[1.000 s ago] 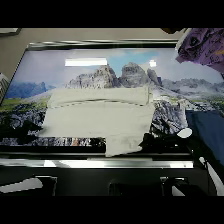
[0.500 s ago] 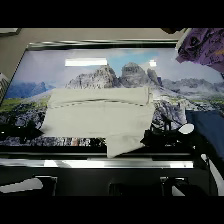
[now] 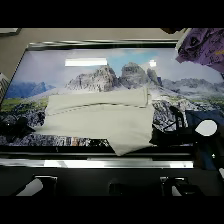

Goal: Fold the clothes and pants, and hang the long-sleeved shirts on hangers.

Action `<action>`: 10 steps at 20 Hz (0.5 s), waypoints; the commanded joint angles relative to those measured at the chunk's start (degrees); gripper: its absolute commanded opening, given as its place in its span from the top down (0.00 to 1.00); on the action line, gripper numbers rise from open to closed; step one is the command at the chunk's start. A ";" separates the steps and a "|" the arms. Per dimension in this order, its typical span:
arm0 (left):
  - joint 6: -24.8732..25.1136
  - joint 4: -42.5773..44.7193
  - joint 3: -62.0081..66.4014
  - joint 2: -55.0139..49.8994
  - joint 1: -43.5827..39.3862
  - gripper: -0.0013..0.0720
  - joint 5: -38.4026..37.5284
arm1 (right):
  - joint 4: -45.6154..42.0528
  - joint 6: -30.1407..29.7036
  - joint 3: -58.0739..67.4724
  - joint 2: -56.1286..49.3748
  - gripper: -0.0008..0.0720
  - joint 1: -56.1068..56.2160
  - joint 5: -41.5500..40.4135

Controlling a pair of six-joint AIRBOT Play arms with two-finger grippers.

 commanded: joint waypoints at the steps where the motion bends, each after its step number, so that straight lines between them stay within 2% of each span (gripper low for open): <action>1: -1.05 0.42 0.13 1.66 -4.31 0.96 6.34 | -1.92 -0.22 3.56 -0.85 0.95 0.04 -1.29; 5: -1.22 0.42 3.85 -1.27 -8.66 0.97 15.34 | -0.68 -4.81 12.92 -14.25 0.95 0.04 -6.08; 10: -1.03 0.48 14.36 -13.42 -13.55 0.97 18.91 | -0.74 -7.43 26.45 -29.62 0.95 0.04 -8.94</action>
